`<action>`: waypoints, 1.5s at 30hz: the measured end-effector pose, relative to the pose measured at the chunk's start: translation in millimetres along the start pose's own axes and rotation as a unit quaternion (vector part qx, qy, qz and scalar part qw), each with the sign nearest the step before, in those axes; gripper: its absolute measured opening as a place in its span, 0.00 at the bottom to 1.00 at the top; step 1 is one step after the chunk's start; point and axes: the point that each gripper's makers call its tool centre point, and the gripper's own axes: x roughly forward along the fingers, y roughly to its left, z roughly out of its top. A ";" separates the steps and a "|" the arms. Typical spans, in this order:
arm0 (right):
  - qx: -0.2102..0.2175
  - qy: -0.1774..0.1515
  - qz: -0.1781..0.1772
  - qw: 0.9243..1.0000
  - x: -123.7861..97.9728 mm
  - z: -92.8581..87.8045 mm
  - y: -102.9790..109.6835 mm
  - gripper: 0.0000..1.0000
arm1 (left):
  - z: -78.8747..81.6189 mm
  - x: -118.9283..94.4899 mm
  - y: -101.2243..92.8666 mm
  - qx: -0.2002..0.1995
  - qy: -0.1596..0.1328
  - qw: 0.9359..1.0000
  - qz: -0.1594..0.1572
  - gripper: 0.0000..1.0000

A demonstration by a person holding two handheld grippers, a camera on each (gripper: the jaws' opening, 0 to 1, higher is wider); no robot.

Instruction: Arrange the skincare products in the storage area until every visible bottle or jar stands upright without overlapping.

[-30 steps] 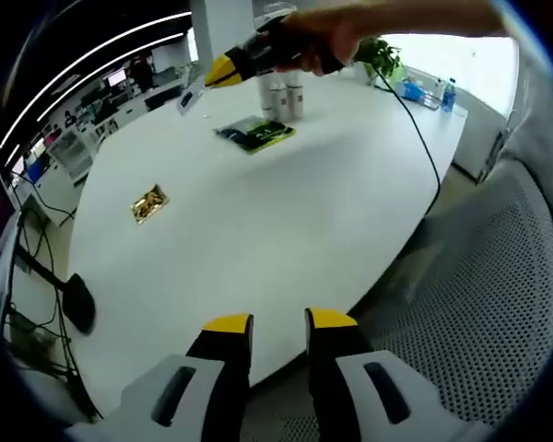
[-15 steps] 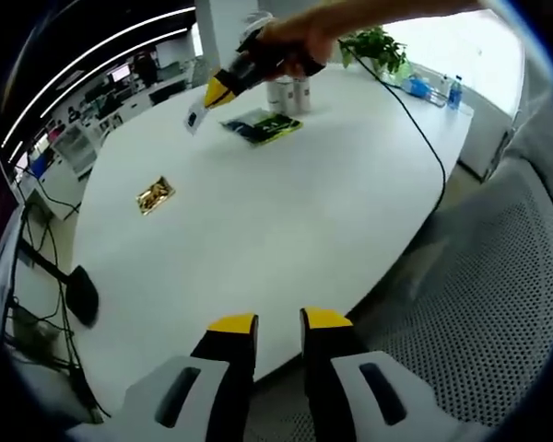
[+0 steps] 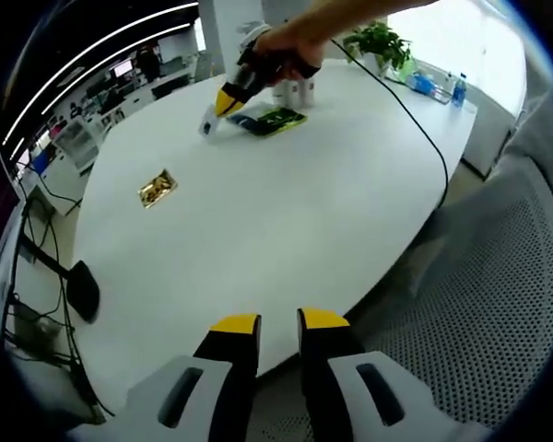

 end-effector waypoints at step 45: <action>-0.081 0.016 -0.110 0.991 14.2 14.2 -38.3 0.06 | -3.6 1.2 1.6 0.002 0.007 1.000 0.001 0.11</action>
